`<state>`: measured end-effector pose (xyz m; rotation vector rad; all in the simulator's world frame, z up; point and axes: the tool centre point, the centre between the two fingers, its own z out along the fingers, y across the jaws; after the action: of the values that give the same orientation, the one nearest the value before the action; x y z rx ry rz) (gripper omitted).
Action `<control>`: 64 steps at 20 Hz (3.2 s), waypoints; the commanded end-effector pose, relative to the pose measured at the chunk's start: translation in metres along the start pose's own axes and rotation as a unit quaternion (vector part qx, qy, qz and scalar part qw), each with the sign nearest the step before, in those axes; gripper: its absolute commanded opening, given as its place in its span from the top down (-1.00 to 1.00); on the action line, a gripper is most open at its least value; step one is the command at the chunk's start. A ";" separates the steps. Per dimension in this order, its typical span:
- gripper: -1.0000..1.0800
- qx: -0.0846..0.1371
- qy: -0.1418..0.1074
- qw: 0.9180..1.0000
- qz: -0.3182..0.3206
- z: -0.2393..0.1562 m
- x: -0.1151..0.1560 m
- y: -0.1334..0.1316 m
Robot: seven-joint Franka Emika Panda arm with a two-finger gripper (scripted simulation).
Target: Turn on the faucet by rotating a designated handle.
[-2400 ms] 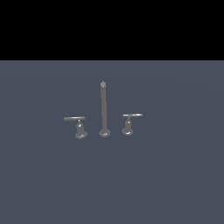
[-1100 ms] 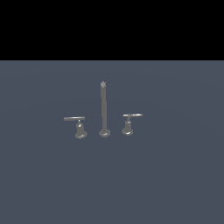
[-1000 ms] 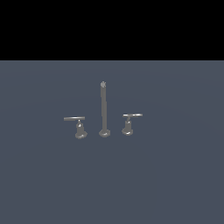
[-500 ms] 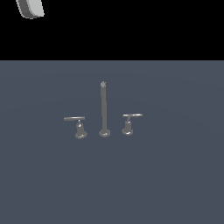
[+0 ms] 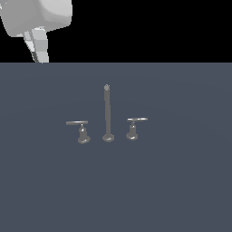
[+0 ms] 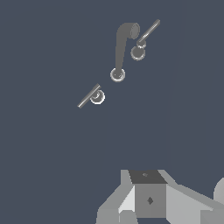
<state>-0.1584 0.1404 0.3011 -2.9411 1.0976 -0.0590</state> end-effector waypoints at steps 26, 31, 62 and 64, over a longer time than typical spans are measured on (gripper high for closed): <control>1.00 -0.005 -0.010 0.975 0.222 0.129 0.048 -0.082; 1.00 -0.008 -0.010 0.964 0.264 0.155 0.062 -0.094; 1.00 -0.013 -0.013 0.929 0.370 0.217 0.096 -0.117; 1.00 -0.013 -0.013 0.929 0.370 0.217 0.089 -0.115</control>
<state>-0.0033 0.1639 0.0889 -2.3276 2.1101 -0.0002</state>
